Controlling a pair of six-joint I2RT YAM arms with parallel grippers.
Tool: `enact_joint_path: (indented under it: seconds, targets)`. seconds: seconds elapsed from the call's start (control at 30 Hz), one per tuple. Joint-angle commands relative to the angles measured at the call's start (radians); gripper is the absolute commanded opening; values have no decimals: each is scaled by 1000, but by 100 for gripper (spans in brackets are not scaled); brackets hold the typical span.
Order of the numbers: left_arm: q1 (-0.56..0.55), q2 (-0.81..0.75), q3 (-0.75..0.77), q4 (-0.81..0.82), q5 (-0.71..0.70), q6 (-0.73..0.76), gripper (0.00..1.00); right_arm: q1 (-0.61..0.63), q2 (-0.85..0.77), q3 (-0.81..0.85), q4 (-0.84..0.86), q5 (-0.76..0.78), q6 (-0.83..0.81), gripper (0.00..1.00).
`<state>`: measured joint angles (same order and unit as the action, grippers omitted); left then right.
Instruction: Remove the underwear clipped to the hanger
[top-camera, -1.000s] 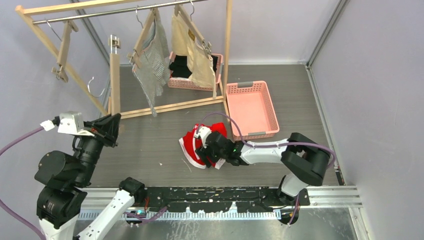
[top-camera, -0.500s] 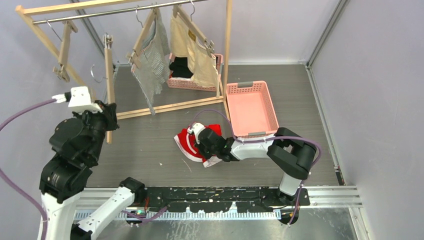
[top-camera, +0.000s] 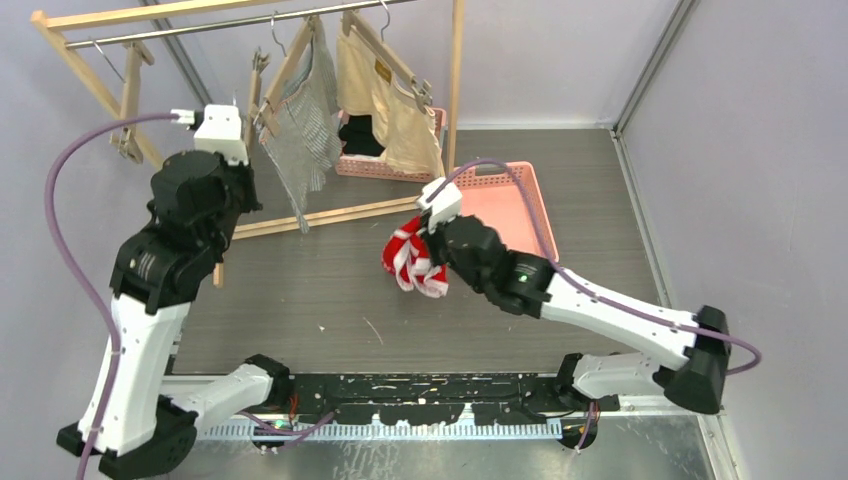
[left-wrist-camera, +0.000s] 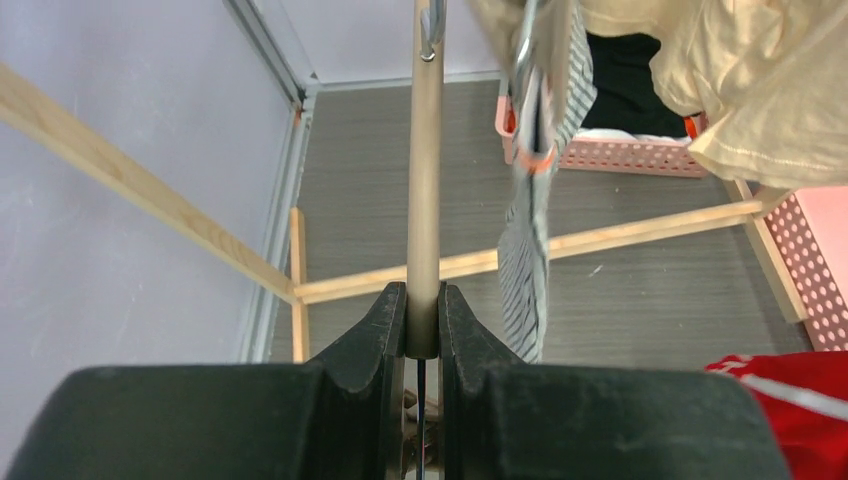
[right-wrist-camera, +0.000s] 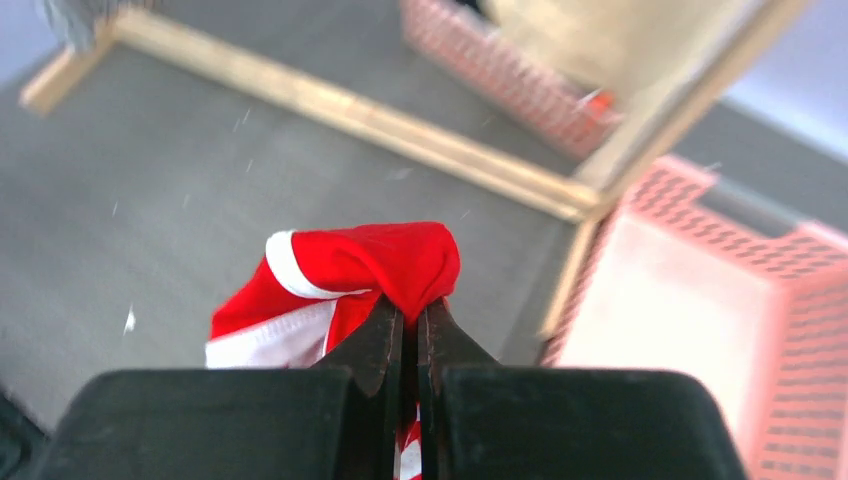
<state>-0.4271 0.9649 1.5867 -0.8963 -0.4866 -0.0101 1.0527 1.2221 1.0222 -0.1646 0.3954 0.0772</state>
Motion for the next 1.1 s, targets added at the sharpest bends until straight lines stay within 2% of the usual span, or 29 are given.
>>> enact_joint_path:
  seconds: [0.0, 0.1, 0.27, 0.43, 0.67, 1.07]
  targets:
    - [10, 81, 138, 1, -21, 75, 0, -15, -78, 85, -56, 318, -100, 1]
    - [61, 133, 200, -31, 21, 101, 0, -105, -115, 111, -71, 372, -112, 1]
    - [301, 235, 285, -98, 284, 93, 0, -342, -143, 124, -90, 230, -83, 1]
    - [381, 253, 283, -55, 400, 83, 0, -498, -92, 119, -79, 153, -67, 1]
    - [401, 259, 317, -22, 455, 70, 0, -574, -24, 81, -24, 54, -36, 1]
    - [451, 228, 279, 120, 491, 59, 0, -613, 96, 25, 47, 24, -23, 1]
